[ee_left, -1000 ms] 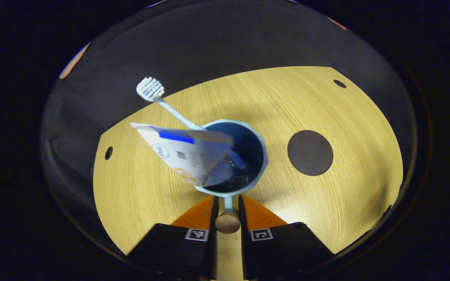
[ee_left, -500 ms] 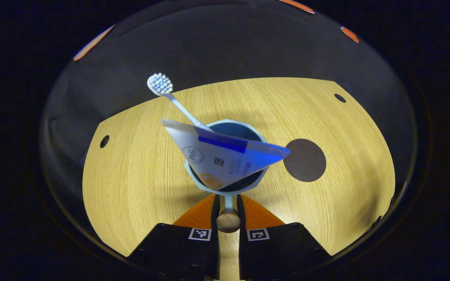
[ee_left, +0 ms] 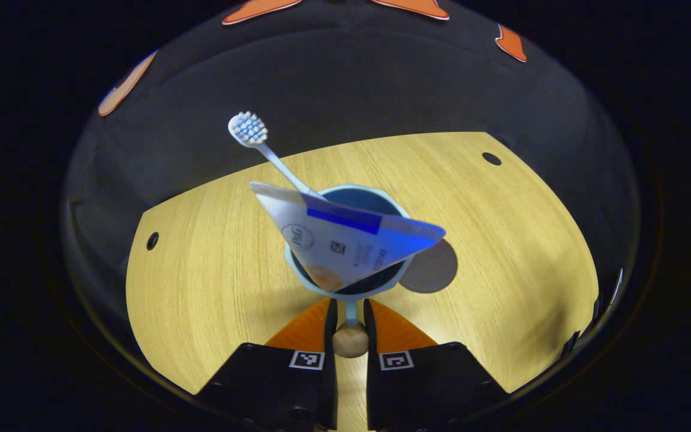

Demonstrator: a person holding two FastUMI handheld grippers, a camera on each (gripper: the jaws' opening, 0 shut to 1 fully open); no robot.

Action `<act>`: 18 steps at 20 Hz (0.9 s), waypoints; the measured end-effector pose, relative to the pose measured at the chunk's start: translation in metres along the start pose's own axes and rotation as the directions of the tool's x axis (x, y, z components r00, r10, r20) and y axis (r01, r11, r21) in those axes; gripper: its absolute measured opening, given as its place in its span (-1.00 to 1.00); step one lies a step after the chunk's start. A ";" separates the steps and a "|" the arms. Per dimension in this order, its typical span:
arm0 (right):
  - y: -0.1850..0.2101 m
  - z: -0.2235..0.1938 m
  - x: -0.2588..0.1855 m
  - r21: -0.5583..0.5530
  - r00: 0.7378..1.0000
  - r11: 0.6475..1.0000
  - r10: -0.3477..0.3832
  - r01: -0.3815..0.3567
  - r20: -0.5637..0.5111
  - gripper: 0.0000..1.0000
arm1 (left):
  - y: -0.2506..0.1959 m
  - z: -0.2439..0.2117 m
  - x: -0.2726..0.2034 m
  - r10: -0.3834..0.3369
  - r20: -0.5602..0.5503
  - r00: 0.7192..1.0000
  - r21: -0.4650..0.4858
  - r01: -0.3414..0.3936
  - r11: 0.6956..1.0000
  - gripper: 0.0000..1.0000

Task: Put the toothbrush and toothpaste on the desktop into the cup, then pick up the cup and place it on the coaster on the desktop.

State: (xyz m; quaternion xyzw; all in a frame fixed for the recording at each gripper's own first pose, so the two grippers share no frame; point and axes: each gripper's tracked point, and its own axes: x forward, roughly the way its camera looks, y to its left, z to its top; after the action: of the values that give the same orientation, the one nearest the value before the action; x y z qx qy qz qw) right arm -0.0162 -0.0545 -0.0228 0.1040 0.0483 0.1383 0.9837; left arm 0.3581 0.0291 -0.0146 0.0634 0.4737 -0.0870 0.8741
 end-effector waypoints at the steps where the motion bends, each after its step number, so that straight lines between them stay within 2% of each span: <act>1: -0.001 0.000 -0.002 -0.005 1.000 1.000 -0.003 0.003 0.005 0.92 | 0.000 0.000 0.001 -0.010 0.005 1.000 0.006 0.010 1.000 -0.63; 9: -0.022 -0.007 -0.014 0.010 0.999 0.999 -0.039 0.039 -0.007 0.92 | 0.002 -0.006 0.008 -0.066 -0.026 0.997 0.045 0.067 0.997 -0.63; 14: -0.034 -0.014 -0.011 0.039 0.997 0.997 -0.069 0.070 -0.026 0.92 | 0.002 -0.014 0.004 -0.046 -0.066 0.997 0.056 0.049 0.997 -0.60; 17: -0.029 -0.014 0.000 0.044 0.996 0.996 -0.082 0.084 -0.037 0.94 | 0.003 -0.012 0.000 -0.027 0.023 0.999 0.084 0.025 0.996 -0.35; 18: -0.027 -0.013 0.002 0.045 0.996 0.995 -0.087 0.088 -0.037 0.94 | 0.002 -0.015 -0.004 -0.028 0.038 0.999 0.089 0.025 0.996 -0.11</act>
State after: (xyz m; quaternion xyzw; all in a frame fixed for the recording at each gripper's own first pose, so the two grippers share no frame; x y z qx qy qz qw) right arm -0.0092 -0.0771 -0.0418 0.1223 0.0733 0.0958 0.9851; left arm 0.3444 0.0344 -0.0192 0.0939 0.4529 -0.1207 0.8783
